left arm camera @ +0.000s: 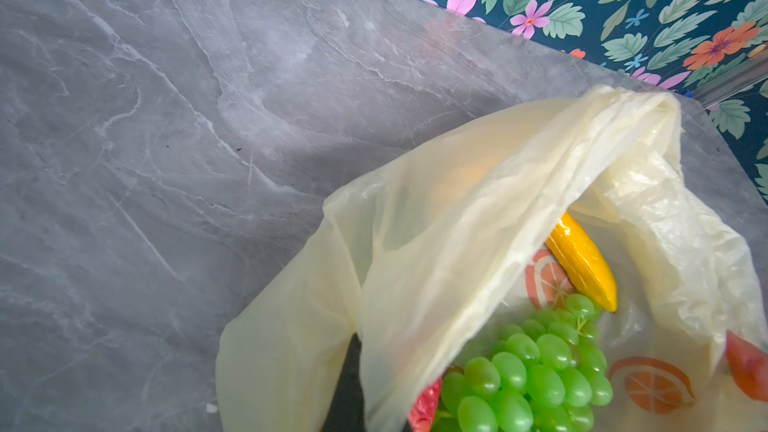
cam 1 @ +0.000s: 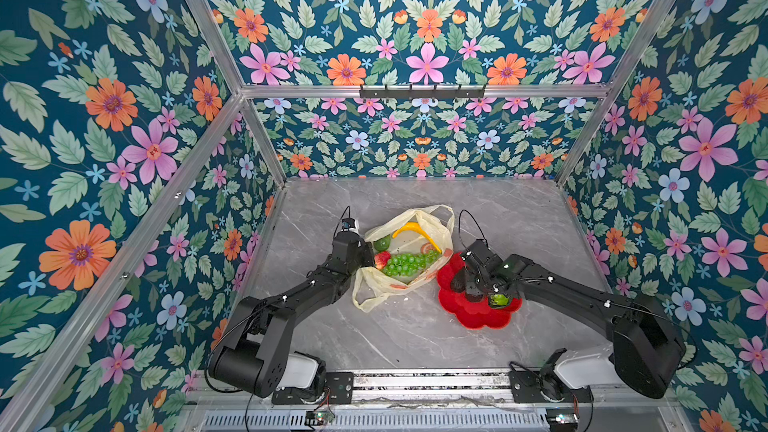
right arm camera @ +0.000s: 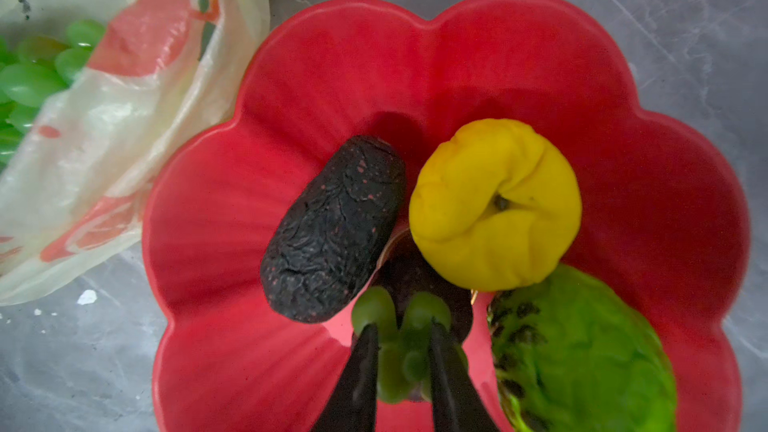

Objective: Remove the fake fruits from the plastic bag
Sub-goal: 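Lower the brown fruit beside the avocado and open the right gripper, then reach the right gripper back into the bag toward the remaining fruits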

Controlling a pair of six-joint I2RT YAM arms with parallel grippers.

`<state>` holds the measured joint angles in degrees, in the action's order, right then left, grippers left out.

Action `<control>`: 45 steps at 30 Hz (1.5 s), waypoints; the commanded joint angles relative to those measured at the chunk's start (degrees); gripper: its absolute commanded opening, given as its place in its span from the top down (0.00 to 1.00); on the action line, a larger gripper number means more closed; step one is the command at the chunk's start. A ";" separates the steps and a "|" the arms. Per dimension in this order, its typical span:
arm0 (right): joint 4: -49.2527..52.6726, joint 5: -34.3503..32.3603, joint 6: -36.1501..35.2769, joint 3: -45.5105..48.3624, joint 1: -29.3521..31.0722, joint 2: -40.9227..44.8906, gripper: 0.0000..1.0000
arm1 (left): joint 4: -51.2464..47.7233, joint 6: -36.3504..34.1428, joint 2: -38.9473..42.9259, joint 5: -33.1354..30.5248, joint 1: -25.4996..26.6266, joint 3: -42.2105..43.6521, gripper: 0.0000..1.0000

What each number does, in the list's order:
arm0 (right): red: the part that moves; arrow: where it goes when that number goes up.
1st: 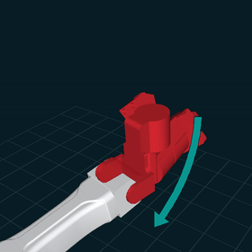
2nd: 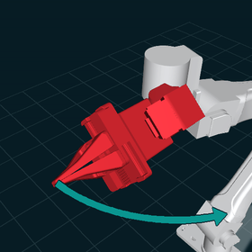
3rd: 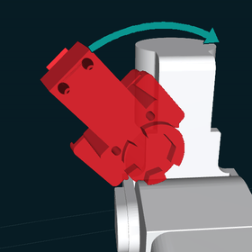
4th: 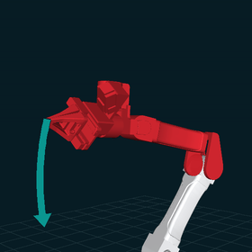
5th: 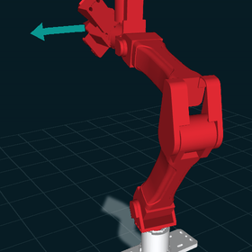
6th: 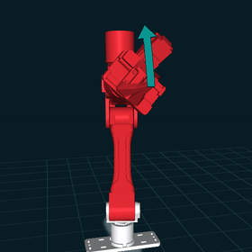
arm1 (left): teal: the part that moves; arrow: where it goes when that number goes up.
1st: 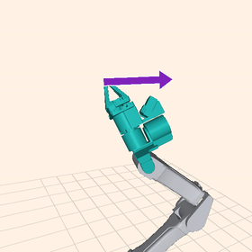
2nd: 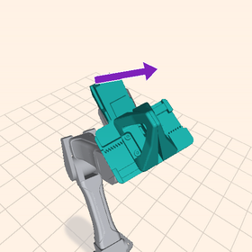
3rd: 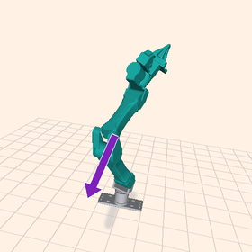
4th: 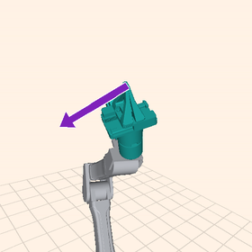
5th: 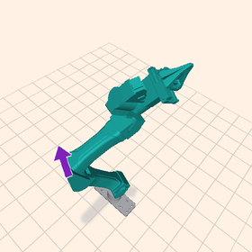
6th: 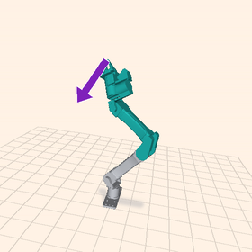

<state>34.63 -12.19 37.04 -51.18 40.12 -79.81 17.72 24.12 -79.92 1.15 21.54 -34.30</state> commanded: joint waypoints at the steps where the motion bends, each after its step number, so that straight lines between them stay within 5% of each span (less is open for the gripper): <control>1: 0.94 -1.08 0.27 -0.59 0.01 0.39 0.72 | 0.56 0.31 0.44 -0.27 0.09 0.06 1.00; 10: 3.57 -0.11 -0.23 -4.46 -0.02 1.39 0.63 | 0.74 1.22 0.47 -0.04 0.12 0.13 1.00; 17: -1.10 7.76 1.71 -12.76 0.05 -1.32 0.59 | -0.02 3.84 1.03 0.42 0.00 -0.65 1.00; 35: -16.64 24.49 8.32 -39.93 1.10 -35.82 0.28 | -2.95 9.32 3.01 2.98 -0.01 -2.18 1.00; 45: -15.24 24.53 8.41 -52.04 1.05 -47.64 0.27 | 0.36 9.54 5.07 4.78 -0.01 -0.08 1.00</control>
<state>19.38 12.38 44.82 -101.21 41.08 -125.84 15.66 33.28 -75.48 4.84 21.54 -34.81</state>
